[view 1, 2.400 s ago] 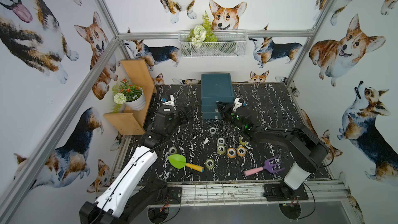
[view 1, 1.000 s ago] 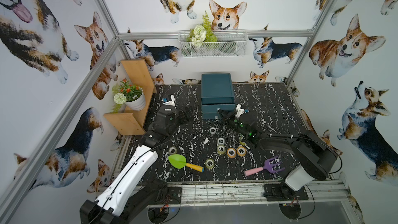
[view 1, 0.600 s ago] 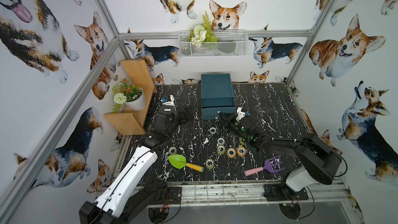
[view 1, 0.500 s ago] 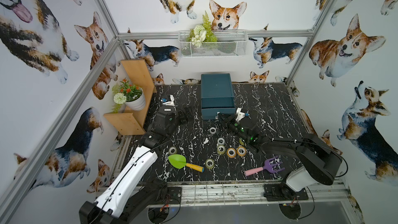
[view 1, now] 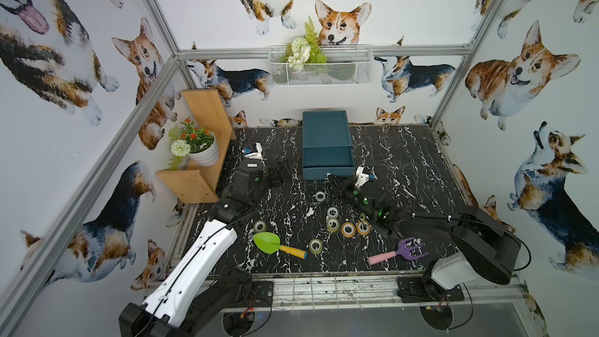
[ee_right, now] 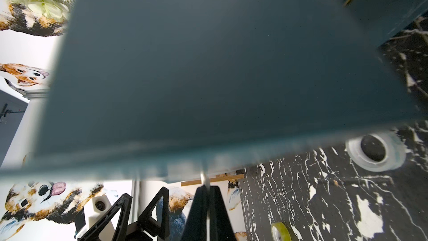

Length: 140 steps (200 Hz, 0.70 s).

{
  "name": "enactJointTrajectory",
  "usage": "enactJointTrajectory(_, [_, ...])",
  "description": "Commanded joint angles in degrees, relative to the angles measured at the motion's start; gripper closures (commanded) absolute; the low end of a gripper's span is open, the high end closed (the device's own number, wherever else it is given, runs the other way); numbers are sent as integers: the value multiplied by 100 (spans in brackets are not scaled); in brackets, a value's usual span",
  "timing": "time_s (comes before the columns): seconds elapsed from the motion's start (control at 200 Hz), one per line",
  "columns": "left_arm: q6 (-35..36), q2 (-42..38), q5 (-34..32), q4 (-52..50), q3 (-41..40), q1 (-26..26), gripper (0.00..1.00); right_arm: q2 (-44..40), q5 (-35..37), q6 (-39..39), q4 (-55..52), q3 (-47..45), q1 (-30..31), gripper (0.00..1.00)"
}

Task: Place the transparent tape into the drawer according to color
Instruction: Open the drawer in the storage box.

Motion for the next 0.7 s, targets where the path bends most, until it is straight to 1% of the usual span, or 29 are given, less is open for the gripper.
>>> enactJointTrajectory(0.0, [44,-33,1,24,37,-4,0,-82,129,-17,-68,-86,18,100])
enactJointTrajectory(0.165, [69,-23,-1,25,46,-4,0,-54,123,-40,-26,-115,13,100])
enactJointTrajectory(0.205, [69,-19,-1,19,46,-4,1,-31,99,-54,-8,-93,18,98])
enactJointTrajectory(0.375, [85,-30,-9,25,54,-4,0,-39,30,-48,-48,-63,15,74])
enactJointTrajectory(0.535, [96,-40,-14,26,63,-5,0,-220,-15,-114,-458,-1,52,54])
enactJointTrajectory(0.631, [85,-69,-18,22,54,-4,0,-361,-13,-143,-733,-60,126,45])
enactJointTrajectory(0.696, [82,-84,-20,24,47,-9,1,-438,-28,-156,-887,-121,187,42])
